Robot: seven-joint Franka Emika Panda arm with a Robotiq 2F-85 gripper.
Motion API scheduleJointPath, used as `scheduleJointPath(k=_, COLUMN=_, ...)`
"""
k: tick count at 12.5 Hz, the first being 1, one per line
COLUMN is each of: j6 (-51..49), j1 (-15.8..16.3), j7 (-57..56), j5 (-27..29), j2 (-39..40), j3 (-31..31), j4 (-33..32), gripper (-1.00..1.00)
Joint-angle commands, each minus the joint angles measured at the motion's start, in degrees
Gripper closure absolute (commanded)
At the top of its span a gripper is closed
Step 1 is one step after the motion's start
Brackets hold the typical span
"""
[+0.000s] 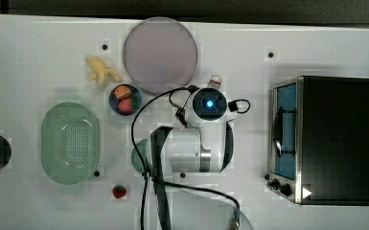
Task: Pick ketchup from strainer and place it on the table
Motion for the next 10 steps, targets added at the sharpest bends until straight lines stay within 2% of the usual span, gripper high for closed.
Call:
scheduleJointPath(k=1, j6=3.9, j1=1.0, j7=-2.8, j5=0.3, j2=0.6, j3=-0.6, j4=0.0, gripper=-1.0)
scheduleJointPath(k=6, j6=1.4, j1=1.0, j7=-2.6, j5=0.7, j2=-9.5, j3=0.1, j4=3.0, gripper=-1.0)
scheduleJointPath(k=10, j6=-16.6, j1=1.1, j7=2.4, j5=0.8, j2=-17.9, j3=0.5, j4=11.4, gripper=-1.0)
